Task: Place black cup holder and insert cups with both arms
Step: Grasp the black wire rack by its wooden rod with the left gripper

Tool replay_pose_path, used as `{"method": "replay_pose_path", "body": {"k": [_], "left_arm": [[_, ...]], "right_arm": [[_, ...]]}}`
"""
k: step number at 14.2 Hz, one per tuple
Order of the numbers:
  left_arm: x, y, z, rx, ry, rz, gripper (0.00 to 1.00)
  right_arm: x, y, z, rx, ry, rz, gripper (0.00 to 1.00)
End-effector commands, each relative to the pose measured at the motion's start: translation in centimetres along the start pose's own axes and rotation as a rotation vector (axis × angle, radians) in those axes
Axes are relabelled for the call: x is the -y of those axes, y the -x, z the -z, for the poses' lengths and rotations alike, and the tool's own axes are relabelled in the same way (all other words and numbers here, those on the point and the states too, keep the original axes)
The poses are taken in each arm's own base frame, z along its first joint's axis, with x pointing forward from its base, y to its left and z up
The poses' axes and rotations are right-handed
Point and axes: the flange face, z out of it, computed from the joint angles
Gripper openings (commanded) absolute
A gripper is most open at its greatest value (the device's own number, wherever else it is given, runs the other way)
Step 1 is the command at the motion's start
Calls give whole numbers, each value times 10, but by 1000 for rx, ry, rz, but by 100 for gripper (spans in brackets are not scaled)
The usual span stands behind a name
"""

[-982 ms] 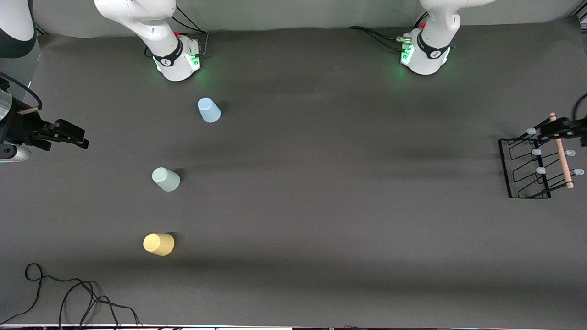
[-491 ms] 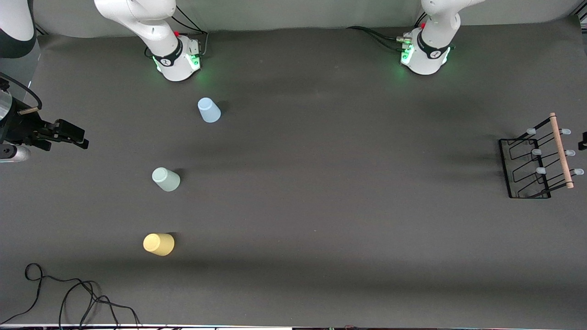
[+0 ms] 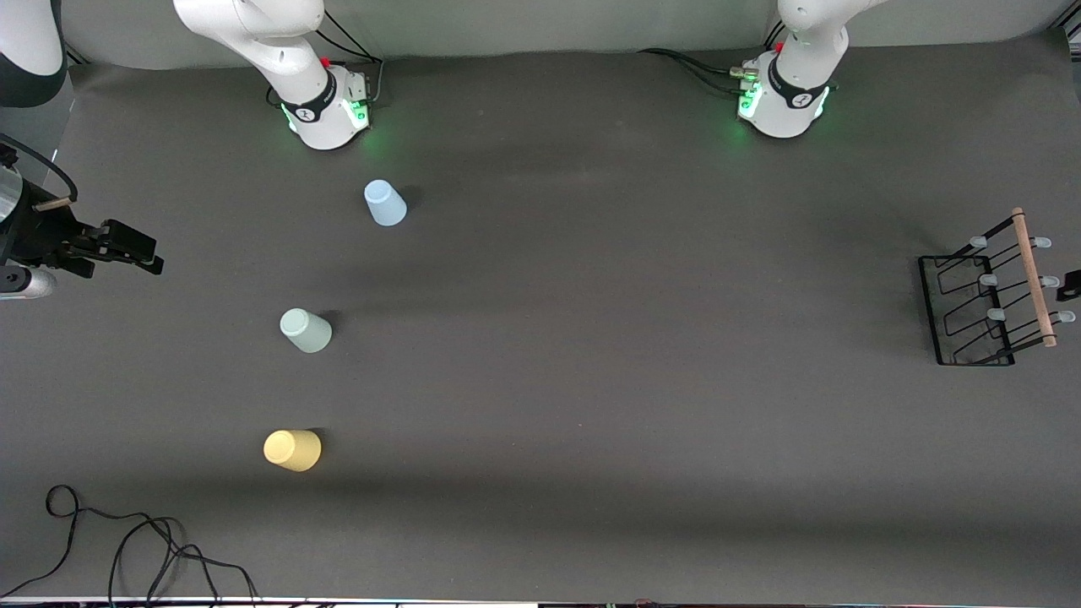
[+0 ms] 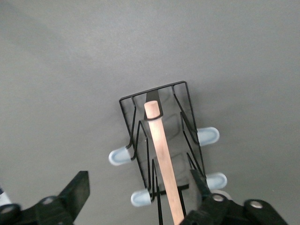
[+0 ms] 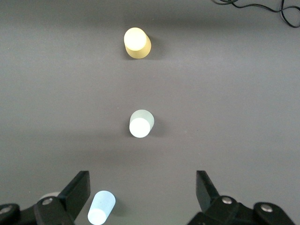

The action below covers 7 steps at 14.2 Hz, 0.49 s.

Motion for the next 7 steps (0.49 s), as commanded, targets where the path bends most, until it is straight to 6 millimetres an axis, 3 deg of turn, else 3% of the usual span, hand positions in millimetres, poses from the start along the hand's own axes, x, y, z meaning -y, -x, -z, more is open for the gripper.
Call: {"method": "replay_pose_path", "body": {"k": [1, 4, 7], "left_arm": [[-10, 8, -17, -1, 9, 20, 89], [-9, 16, -32, -5, 20, 49, 79], [-19, 20, -47, -12, 67, 141, 78]], "right_arm": [[2, -1, 1, -8, 0, 10, 100], [2, -1, -1, -5, 0, 10, 100], [3, -1, -1, -5, 0, 12, 100]]}}
